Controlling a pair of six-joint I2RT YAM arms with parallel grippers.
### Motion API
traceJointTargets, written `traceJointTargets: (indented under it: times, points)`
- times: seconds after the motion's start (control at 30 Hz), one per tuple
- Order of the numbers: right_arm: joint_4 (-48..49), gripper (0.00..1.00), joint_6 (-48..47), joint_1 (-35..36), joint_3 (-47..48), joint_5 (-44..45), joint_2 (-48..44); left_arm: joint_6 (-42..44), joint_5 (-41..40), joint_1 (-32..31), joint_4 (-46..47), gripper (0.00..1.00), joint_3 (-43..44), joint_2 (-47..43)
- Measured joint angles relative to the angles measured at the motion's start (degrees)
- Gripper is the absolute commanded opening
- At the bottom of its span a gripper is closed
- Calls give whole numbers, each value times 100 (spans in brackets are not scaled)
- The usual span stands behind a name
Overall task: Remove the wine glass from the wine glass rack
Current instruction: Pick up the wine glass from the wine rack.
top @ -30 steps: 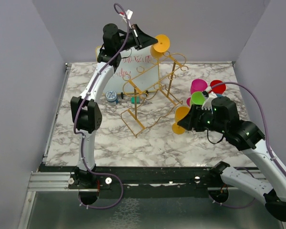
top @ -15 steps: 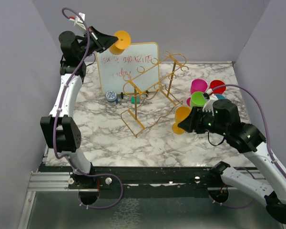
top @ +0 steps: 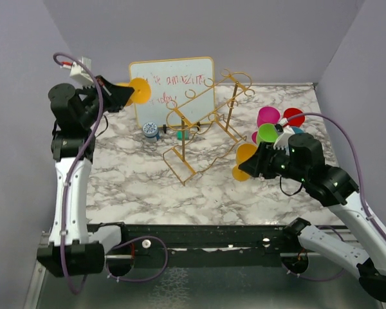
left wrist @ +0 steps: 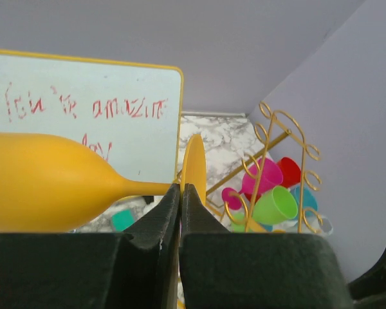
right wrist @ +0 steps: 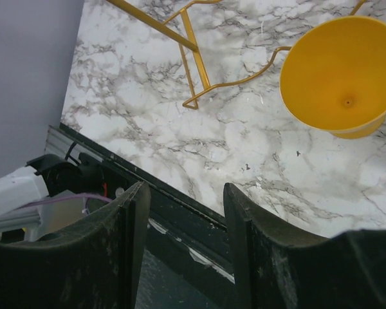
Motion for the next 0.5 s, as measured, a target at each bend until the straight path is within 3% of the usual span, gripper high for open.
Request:
traceJointTargets:
  times: [0.27,0.5]
  points:
    - [238,55,227,0,-26,105,-227,348,-166,-15,-1231,0,-1421,-2068]
    - [407,55,457,0,-166,444,-446,219,293,-17,-1816,0,-2133,-2872]
